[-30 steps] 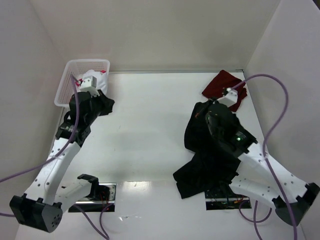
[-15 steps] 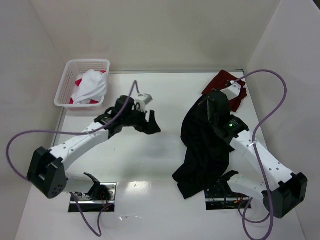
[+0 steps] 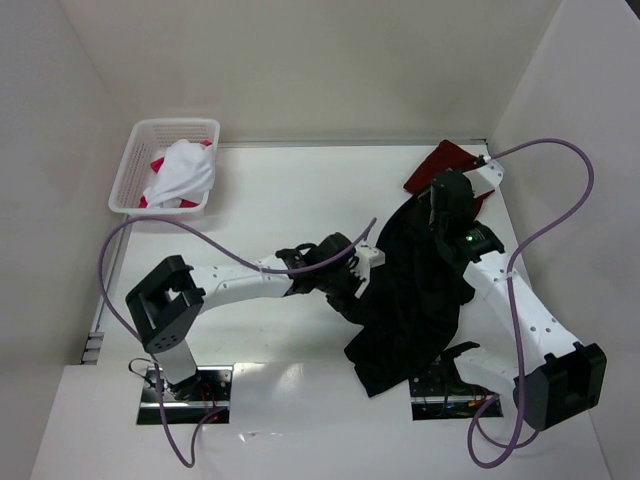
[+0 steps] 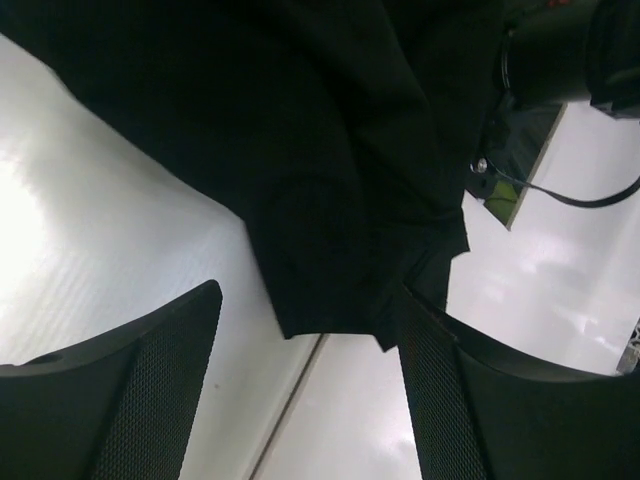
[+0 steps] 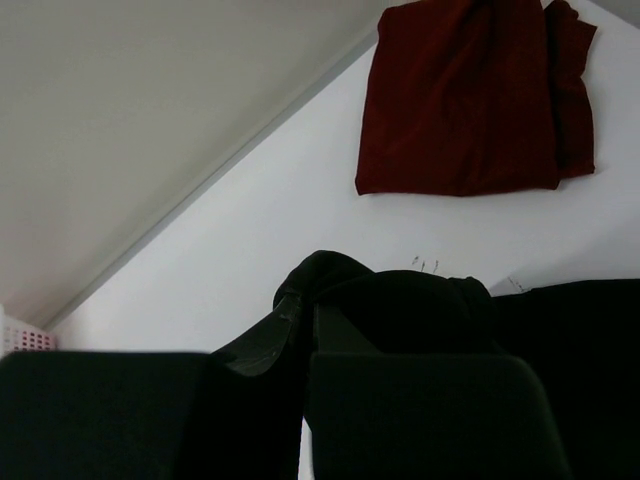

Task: Fold and stack the t-shirts
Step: Flatten out the tshirt

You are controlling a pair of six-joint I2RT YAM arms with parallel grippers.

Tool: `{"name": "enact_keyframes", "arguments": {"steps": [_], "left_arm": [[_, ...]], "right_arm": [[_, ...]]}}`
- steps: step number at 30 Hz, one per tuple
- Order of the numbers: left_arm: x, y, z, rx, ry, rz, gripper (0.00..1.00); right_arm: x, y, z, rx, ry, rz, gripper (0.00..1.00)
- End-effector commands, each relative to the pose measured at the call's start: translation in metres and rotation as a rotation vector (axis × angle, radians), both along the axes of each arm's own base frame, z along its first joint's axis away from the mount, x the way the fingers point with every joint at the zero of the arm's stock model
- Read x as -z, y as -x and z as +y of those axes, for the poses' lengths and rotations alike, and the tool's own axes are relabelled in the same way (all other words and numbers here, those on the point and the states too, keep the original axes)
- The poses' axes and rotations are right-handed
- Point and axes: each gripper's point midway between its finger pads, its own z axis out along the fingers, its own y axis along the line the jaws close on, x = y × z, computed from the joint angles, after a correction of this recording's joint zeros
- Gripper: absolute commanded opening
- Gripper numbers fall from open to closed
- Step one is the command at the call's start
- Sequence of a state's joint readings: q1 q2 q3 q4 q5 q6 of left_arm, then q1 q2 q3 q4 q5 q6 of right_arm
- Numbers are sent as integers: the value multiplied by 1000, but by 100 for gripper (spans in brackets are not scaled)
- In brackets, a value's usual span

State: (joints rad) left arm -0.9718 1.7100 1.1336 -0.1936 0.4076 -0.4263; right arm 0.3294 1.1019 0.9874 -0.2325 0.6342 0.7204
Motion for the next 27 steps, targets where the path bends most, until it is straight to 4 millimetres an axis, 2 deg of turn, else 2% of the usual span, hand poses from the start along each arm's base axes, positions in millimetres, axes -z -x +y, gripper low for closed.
{"name": "enact_keyframes", "arguments": {"steps": [1,5,9,12,13,16,18,19,24,27], "left_arm": [[-14,3,-19,11,45,-16,77],[-8,10,-22,21,13,-12,77],[2,26,-36,68,-3,-3,76],[12,25,-38,37,-57,-28,75],[19,25,-35,23,-84,-16,75],[22,20,-34,-10,-104,-18,72],[33,19,-30,-21,-140,-16,71],[30,17,-33,-21,-132,-20,71],[41,21,-37,-9,-162,-6,71],[44,30,-38,18,-168,21,71]], "right_arm": [[-24,-6,-6,30,-23,-89,0],[-22,-4,-5,19,-17,-85,0],[-18,-4,-3,11,-27,-79,0],[-22,-2,-4,11,-30,-89,0],[-17,-1,-4,11,-28,-80,0],[-24,2,-5,9,-26,-98,0],[-24,2,-5,9,-26,-98,0],[-24,2,-5,9,-26,-98,0],[-21,1,-3,0,-26,-88,0],[-21,1,-3,0,-26,-88,0]]}}
